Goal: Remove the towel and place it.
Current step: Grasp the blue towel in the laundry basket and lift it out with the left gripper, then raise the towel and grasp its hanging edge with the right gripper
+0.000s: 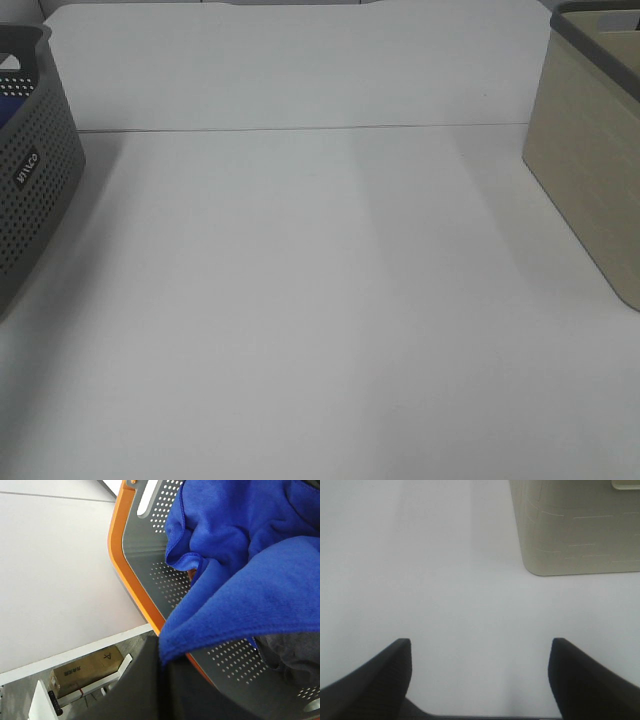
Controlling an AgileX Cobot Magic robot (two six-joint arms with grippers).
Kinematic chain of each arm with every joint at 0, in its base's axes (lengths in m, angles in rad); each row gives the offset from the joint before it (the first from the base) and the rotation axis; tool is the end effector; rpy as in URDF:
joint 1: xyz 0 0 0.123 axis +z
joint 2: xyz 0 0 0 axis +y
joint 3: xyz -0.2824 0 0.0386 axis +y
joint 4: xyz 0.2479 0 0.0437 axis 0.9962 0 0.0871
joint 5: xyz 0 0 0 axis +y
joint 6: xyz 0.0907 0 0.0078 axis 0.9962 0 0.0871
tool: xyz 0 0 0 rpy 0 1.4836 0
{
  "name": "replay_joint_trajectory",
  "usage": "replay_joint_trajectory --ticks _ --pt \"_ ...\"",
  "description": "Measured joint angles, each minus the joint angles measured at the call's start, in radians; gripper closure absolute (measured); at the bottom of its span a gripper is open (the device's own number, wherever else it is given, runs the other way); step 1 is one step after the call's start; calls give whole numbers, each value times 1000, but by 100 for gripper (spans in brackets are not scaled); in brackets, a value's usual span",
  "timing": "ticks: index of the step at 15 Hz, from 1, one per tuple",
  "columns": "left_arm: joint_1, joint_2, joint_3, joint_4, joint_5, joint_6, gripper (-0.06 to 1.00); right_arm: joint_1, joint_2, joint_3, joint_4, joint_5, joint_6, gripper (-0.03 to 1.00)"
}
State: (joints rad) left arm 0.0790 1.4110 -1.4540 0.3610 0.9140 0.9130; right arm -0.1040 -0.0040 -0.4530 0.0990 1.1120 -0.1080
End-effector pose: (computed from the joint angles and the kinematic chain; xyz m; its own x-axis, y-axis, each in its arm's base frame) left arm 0.2998 0.0493 0.4025 -0.5384 0.8323 -0.1320 0.5013 0.4422 0.7437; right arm -0.0020 0.0083 0.2604 -0.5340 -0.0084 -0.8454 -0.0052 1.0000 -0.0066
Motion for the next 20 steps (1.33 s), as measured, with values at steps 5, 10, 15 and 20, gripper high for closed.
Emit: replay_joint_trajectory --ticks 5,10,15,20 --pt "-3 -6 -172 -115 66 0 94 0 0 0 0 0 0 22" --pt "-13 -7 -305 -249 73 0 94 0 0 0 0 0 0 22" --pt "-250 121 -483 -124 88 -105 94 0 1 0 19 -3 0 22" --pt "-422 321 -742 30 100 -323 94 0 147 -5 143 -37 -74 22"
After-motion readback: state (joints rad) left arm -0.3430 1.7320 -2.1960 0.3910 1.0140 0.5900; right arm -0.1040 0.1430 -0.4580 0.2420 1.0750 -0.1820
